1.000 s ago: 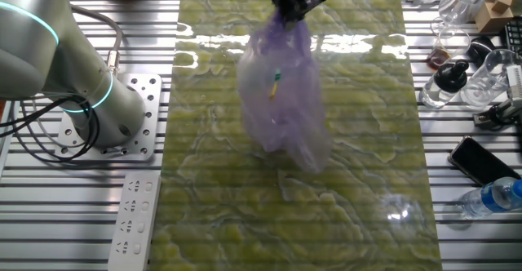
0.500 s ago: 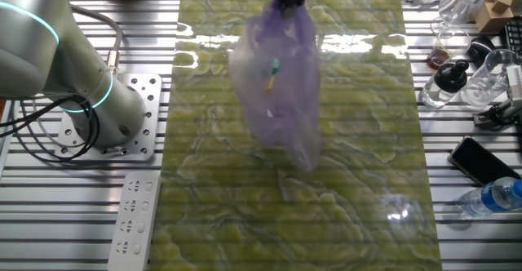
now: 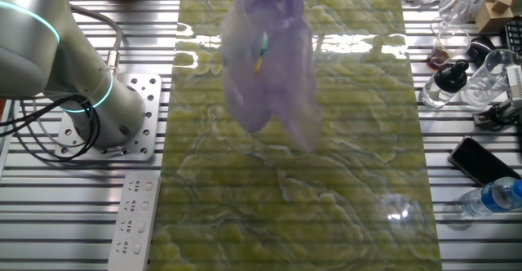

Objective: Pick up a bag of things

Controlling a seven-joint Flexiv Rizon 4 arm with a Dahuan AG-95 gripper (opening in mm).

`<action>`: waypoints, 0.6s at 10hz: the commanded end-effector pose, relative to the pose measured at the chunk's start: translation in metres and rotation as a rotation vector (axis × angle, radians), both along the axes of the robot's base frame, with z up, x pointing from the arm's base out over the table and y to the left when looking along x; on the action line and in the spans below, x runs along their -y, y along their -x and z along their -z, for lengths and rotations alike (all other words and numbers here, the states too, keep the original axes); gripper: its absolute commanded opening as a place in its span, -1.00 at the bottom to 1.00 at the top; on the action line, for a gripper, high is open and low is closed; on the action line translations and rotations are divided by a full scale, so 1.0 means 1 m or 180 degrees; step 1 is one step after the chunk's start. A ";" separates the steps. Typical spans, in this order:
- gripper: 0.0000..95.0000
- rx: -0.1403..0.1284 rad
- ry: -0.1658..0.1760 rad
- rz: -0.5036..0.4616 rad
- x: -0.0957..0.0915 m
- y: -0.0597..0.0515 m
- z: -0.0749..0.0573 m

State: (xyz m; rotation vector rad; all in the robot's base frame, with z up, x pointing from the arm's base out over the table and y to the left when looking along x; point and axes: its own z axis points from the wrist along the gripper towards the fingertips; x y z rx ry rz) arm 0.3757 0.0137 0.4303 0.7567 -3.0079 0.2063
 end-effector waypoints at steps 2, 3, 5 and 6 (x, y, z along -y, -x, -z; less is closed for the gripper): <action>-1.00 -0.0021 0.0011 0.0017 -0.007 0.007 -0.016; -1.00 -0.0024 0.0014 0.0020 -0.009 0.009 -0.020; -1.00 -0.0023 0.0022 0.0034 -0.013 0.012 -0.028; -1.00 -0.0026 0.0026 -0.0006 -0.013 0.012 -0.028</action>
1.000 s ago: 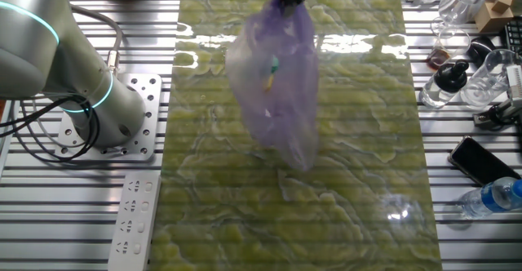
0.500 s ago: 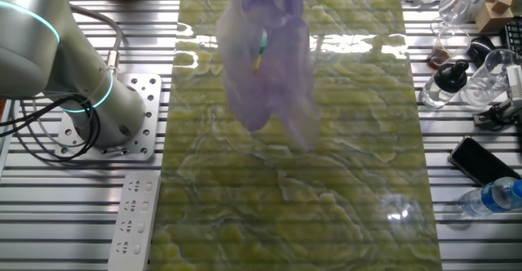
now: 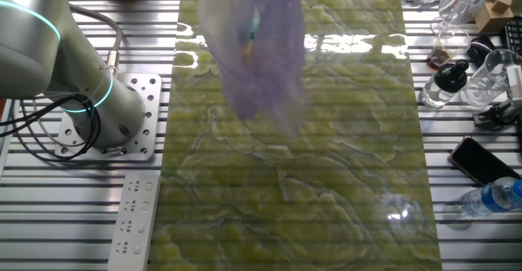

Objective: Pick up a bag of things

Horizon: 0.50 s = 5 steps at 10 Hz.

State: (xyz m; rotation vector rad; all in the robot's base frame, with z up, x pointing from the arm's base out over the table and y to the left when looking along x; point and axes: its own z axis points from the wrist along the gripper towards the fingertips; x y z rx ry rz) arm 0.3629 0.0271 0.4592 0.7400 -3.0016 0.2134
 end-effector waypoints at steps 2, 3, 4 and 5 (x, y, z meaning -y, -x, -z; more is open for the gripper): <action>-1.00 -0.0004 0.0008 -0.0052 -0.001 0.000 -0.001; -1.00 -0.0009 0.0002 -0.0085 -0.002 0.001 -0.004; -1.00 -0.0006 -0.0003 -0.0070 -0.005 0.004 -0.009; -1.00 -0.0007 -0.0003 -0.0088 -0.007 0.006 -0.013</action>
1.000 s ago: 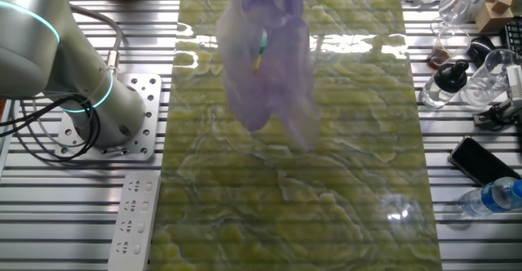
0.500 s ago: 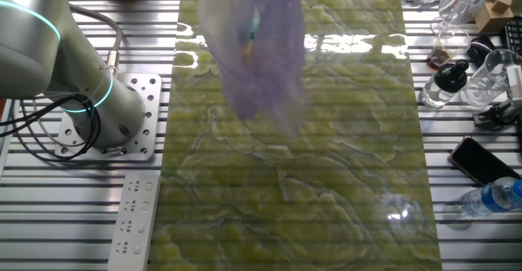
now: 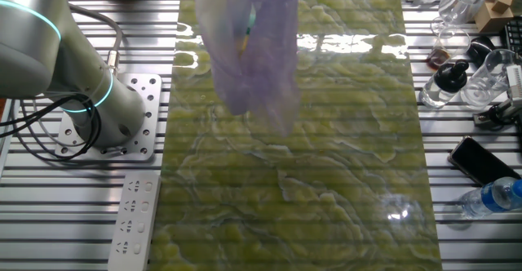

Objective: Pick up a bag of things

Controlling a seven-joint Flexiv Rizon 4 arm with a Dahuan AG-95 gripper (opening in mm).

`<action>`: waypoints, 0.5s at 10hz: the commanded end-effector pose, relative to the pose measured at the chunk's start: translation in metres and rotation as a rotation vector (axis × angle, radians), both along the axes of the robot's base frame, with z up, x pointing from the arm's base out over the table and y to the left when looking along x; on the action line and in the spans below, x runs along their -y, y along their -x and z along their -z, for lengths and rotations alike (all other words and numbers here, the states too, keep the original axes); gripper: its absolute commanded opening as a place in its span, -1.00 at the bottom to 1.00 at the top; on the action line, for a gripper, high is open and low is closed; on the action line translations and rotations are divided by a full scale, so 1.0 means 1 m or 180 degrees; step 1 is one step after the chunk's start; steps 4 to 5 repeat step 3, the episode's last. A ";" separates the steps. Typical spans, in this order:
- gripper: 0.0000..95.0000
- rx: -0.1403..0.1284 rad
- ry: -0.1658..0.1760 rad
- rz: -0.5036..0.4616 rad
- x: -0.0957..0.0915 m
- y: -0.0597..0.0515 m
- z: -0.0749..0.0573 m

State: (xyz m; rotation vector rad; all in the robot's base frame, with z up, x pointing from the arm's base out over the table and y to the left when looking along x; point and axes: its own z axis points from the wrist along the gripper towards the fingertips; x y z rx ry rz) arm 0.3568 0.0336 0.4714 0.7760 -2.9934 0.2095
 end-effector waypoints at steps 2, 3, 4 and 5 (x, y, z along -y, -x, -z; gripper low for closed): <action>-1.00 -0.0017 0.0002 -0.0086 -0.002 0.000 -0.002; -1.00 -0.0020 -0.0007 -0.0111 -0.002 0.000 -0.002; -1.00 -0.0020 -0.0007 -0.0111 -0.002 0.000 -0.002; -1.00 -0.0020 -0.0007 -0.0111 -0.002 0.000 -0.002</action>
